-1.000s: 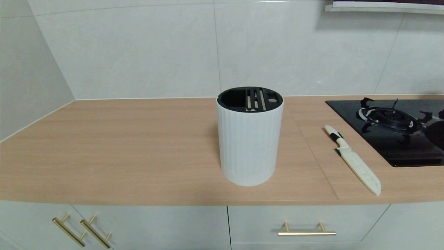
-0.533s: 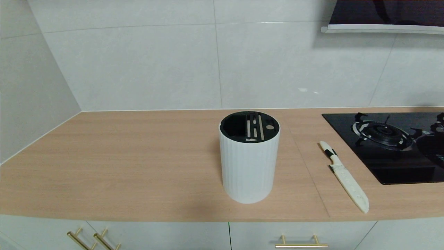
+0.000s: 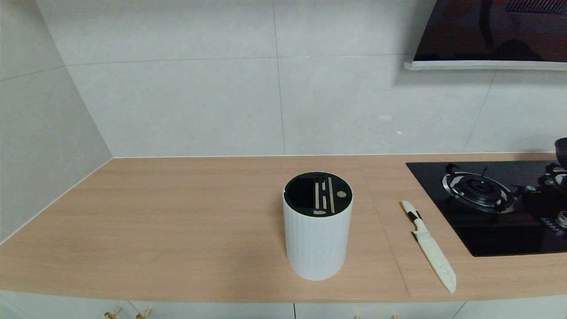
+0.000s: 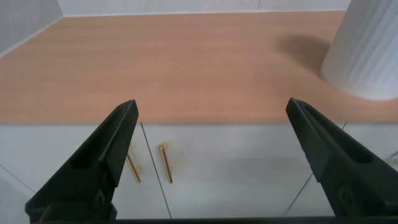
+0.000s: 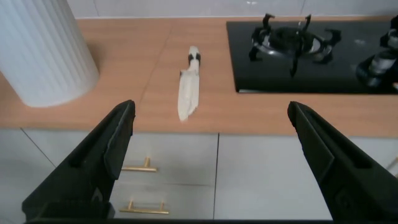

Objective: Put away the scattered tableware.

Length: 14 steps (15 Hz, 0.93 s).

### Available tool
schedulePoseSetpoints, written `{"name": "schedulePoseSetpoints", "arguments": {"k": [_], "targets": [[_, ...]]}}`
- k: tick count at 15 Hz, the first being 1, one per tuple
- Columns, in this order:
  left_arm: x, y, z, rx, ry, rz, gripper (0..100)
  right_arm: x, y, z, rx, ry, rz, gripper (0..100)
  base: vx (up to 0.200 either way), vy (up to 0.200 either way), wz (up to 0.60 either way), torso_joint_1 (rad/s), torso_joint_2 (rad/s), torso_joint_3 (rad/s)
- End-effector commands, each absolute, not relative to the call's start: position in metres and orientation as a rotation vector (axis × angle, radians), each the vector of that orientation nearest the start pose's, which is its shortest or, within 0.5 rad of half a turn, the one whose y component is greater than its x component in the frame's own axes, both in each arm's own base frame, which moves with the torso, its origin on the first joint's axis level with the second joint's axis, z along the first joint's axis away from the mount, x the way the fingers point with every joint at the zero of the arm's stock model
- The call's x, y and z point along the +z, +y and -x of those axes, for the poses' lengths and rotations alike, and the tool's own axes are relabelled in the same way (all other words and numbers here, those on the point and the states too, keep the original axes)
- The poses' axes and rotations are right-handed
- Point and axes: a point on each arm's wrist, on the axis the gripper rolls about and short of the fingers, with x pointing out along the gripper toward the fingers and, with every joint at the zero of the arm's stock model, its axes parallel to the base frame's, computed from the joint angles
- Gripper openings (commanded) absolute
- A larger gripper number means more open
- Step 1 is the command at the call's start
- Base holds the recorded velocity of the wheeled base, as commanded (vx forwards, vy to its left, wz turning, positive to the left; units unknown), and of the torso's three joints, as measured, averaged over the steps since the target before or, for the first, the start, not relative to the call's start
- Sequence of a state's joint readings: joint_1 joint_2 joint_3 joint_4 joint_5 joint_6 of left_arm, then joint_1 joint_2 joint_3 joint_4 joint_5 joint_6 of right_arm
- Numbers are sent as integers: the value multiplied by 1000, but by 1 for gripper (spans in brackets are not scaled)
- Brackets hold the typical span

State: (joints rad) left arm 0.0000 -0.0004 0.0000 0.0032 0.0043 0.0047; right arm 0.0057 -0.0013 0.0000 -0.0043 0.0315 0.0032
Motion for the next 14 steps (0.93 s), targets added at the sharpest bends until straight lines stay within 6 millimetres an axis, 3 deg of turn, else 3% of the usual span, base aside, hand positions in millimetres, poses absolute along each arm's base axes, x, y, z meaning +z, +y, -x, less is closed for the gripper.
{"name": "schedulePoseSetpoints", "arguments": {"k": [1, 7, 14], "targets": [[75, 0, 23, 5, 3, -5, 100, 76, 1, 23, 38, -5, -3, 100, 0, 0, 0, 237, -505, -251], [75, 0, 23, 5, 3, -5, 100, 76, 1, 23, 38, -5, 0, 100, 0, 0, 0, 185, -381, -200], [75, 0, 23, 5, 3, -5, 100, 76, 0, 23, 14, -5, 0, 100, 0, 0, 0, 6, -8, -4]]}}
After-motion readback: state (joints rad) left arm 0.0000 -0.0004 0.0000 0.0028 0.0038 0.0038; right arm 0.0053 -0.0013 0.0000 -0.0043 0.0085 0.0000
